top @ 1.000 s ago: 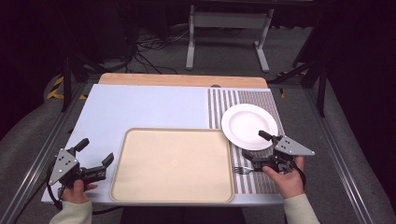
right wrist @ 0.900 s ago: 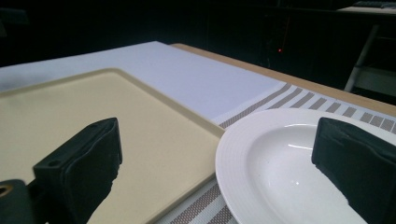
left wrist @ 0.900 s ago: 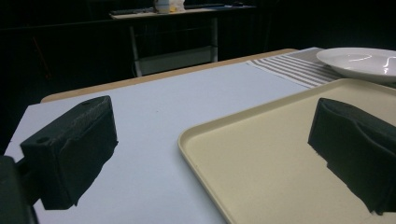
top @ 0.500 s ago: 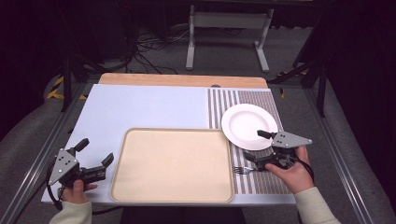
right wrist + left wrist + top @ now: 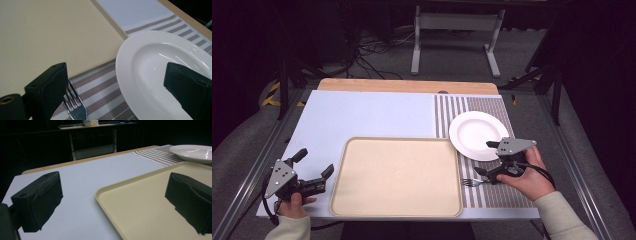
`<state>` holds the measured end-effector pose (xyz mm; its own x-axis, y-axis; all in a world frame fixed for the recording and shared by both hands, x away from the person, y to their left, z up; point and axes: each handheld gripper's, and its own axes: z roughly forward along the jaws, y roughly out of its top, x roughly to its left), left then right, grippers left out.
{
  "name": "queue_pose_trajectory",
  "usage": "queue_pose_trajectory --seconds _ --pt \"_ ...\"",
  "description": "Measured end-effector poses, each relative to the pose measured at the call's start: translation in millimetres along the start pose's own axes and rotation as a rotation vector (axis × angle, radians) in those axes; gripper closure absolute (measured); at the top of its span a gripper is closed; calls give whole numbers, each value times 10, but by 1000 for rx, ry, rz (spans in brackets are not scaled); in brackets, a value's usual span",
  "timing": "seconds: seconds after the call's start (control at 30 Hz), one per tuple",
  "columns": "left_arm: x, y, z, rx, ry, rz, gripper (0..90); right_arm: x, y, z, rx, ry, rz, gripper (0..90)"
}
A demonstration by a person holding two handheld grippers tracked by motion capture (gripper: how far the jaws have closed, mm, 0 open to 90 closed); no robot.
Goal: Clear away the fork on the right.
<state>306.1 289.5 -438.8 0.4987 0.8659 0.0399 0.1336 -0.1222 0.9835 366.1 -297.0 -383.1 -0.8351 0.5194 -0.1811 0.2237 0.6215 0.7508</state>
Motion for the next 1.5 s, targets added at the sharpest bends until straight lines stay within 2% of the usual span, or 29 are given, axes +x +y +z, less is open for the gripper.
queue_pose_trajectory --seconds 0.17,0.63,0.8,0.83,0.93,1.33,1.5 --pt "0 0 0 -2 1 0 19 -8 26 12 48 17 -21 58" --pt "0 2 -5 -1 0 -1 19 -12 99 122 259 82 -121 68" --pt "6 3 -10 1 3 0 19 -12 124 144 289 93 -136 69" --pt "7 2 -10 0 3 -1 19 -4 133 165 316 102 -151 73" --pt "5 3 -11 1 3 0 19 -2 137 194 349 107 -169 82" --pt "8 2 -11 1 2 1 19 -5 155 228 448 145 -202 90" --pt "7 -1 -8 -1 2 -1 19 11 142 271 508 171 -213 114"
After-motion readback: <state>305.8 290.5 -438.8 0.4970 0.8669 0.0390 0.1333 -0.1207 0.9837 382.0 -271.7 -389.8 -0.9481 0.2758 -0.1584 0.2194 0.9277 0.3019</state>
